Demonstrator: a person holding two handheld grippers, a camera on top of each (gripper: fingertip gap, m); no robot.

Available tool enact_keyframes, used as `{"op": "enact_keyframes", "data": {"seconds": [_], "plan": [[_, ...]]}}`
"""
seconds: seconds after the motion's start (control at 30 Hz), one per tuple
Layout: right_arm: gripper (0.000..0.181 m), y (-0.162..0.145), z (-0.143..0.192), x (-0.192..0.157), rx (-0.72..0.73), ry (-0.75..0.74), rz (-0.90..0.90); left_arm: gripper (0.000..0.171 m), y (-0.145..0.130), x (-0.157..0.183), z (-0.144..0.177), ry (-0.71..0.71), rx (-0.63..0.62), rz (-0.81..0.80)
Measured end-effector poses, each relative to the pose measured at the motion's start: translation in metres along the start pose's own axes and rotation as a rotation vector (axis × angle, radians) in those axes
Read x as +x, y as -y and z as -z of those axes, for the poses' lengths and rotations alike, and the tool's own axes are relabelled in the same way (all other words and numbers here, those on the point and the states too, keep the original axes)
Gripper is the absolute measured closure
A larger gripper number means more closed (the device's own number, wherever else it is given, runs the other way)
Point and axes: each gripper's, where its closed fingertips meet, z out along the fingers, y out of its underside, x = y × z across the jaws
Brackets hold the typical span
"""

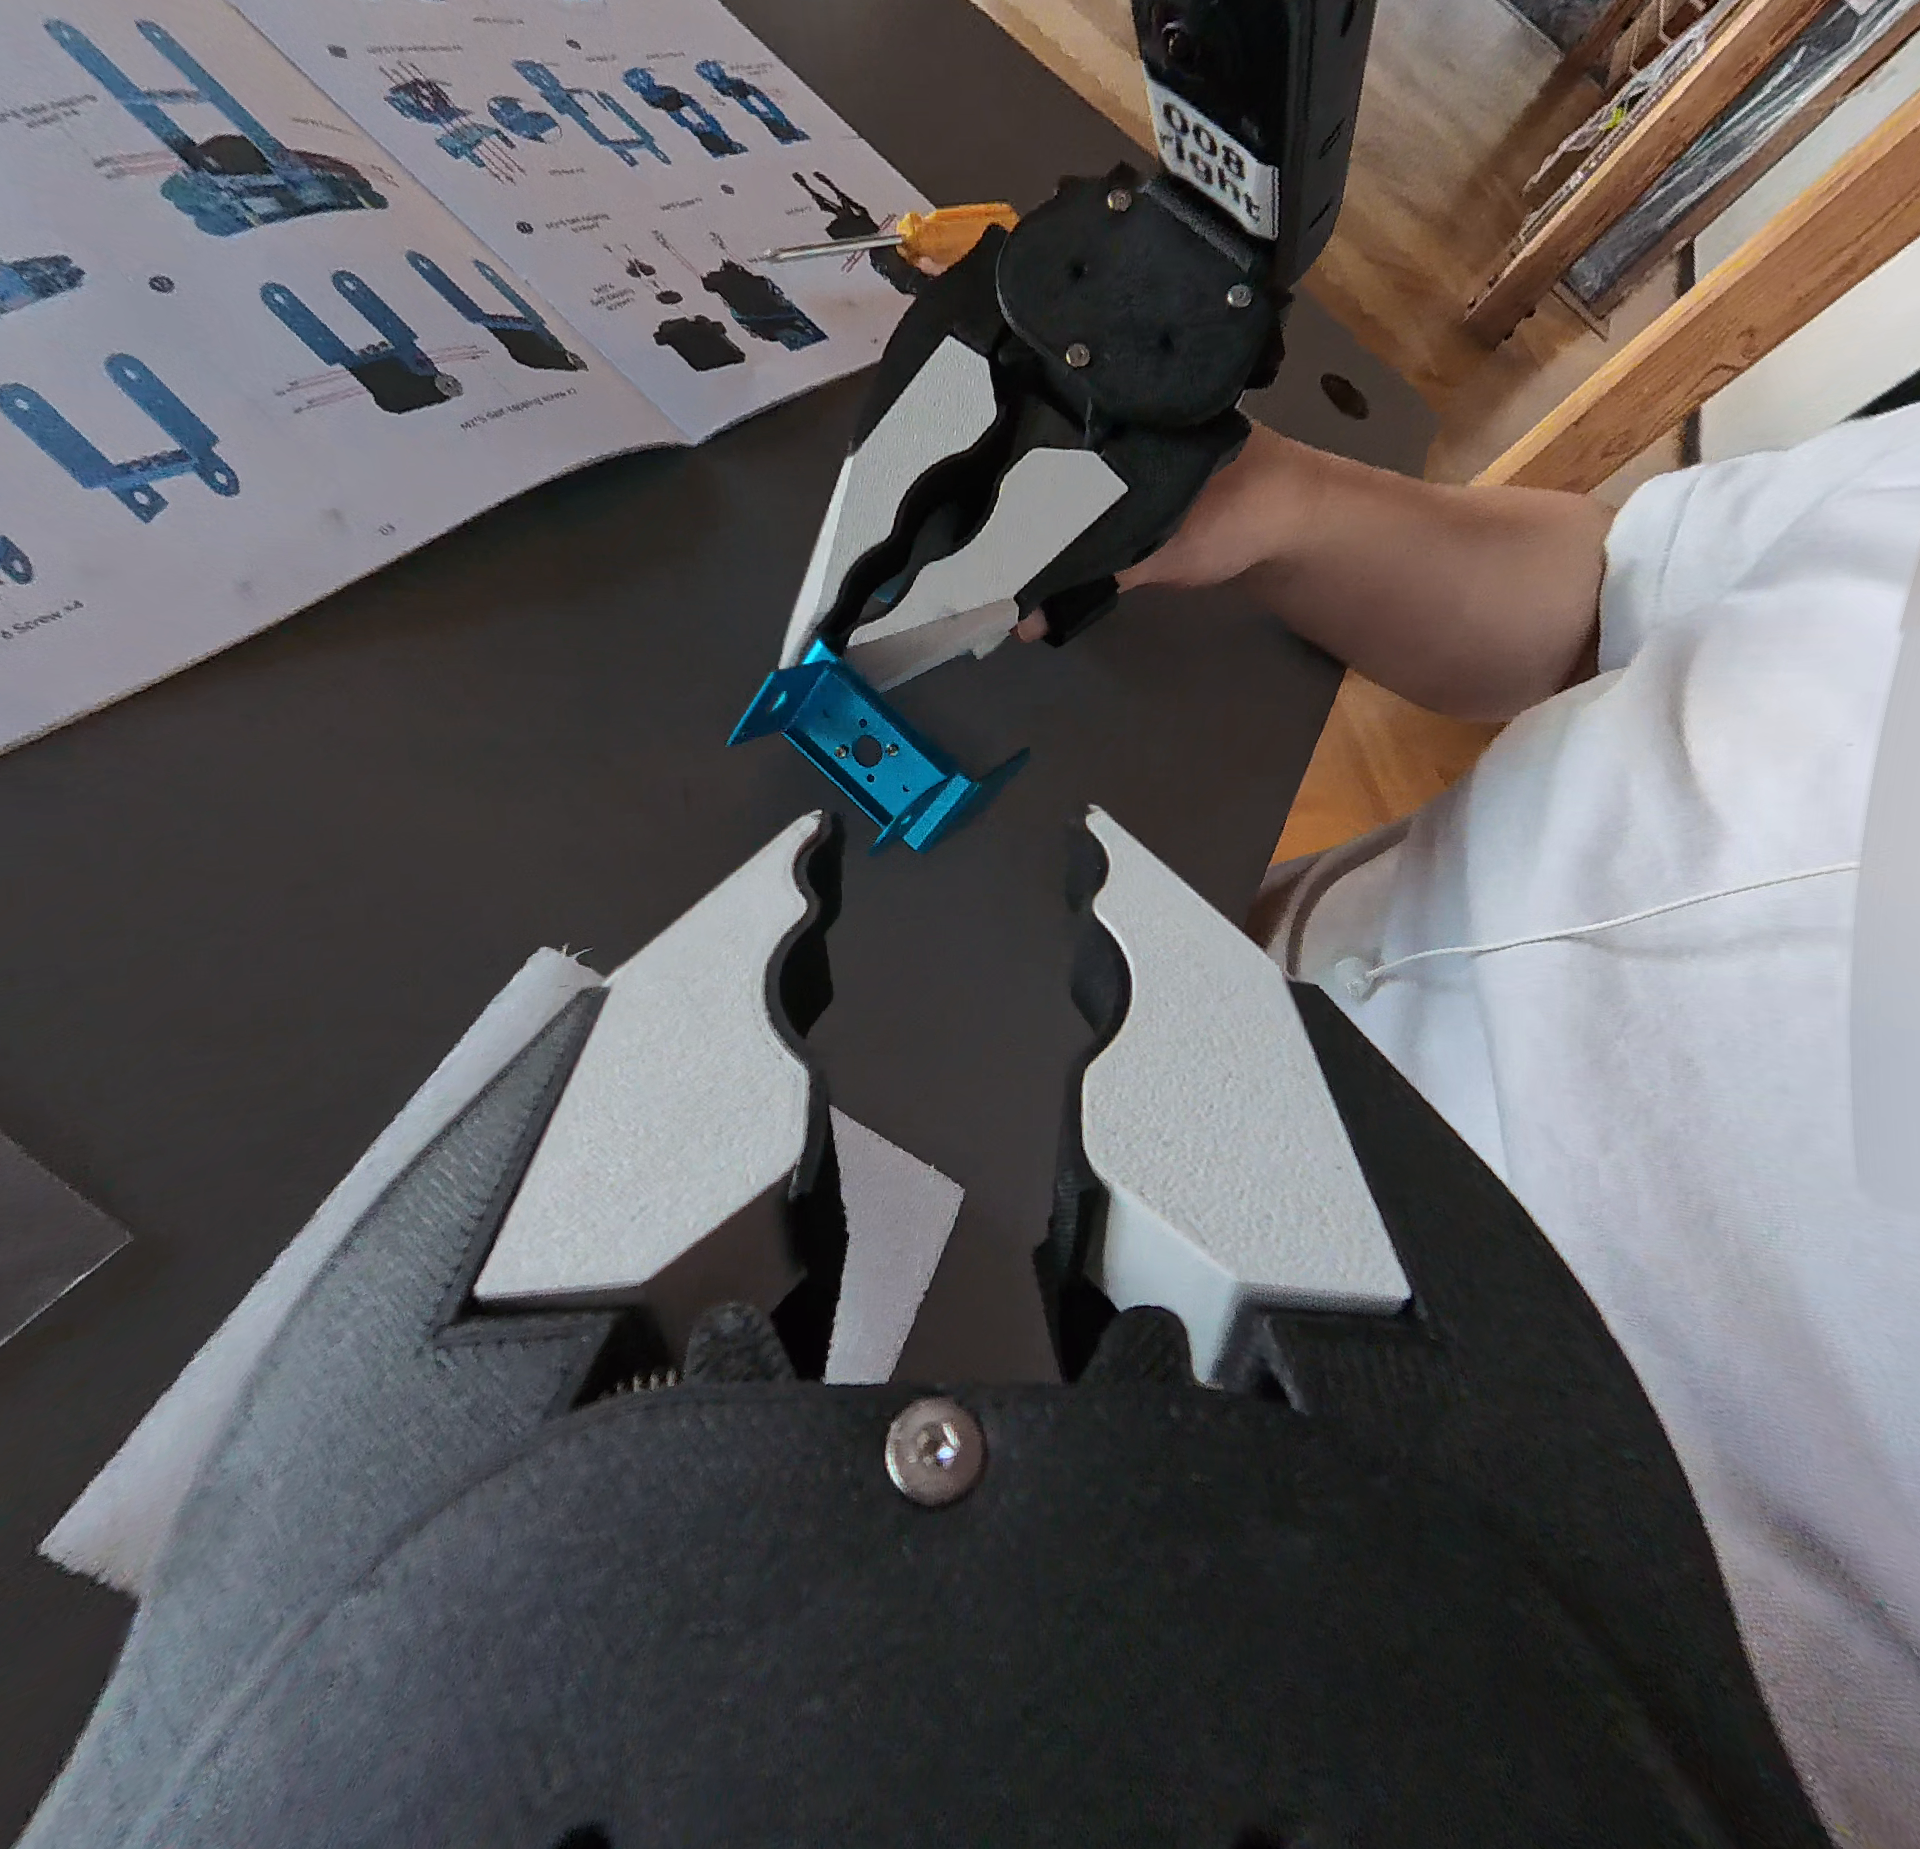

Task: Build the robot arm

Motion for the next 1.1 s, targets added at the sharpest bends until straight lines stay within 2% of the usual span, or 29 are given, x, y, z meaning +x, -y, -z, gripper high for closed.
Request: {"op": "enact_keyframes", "data": {"seconds": [0.13,0.37,0.73,1.1], "plan": [[0.181,-0.002,-0.003,-0.002,-0.024,-0.002,0.016,0.118,-0.011,0.006,-0.012,-0.096,-0.069,0.012],[0.181,-0.005,-0.005,-0.002,-0.055,-0.004,0.026,0.111,-0.020,-0.002,-0.027,-0.119,-0.166,0.012],[0.181,-0.010,-0.007,-0.002,-0.118,-0.016,0.048,0.107,-0.018,-0.003,-0.038,-0.162,-0.183,0.020],[0.181,-0.011,-0.007,-0.002,-0.117,-0.027,0.061,0.109,-0.020,-0.007,-0.038,-0.134,-0.206,0.038]]}}
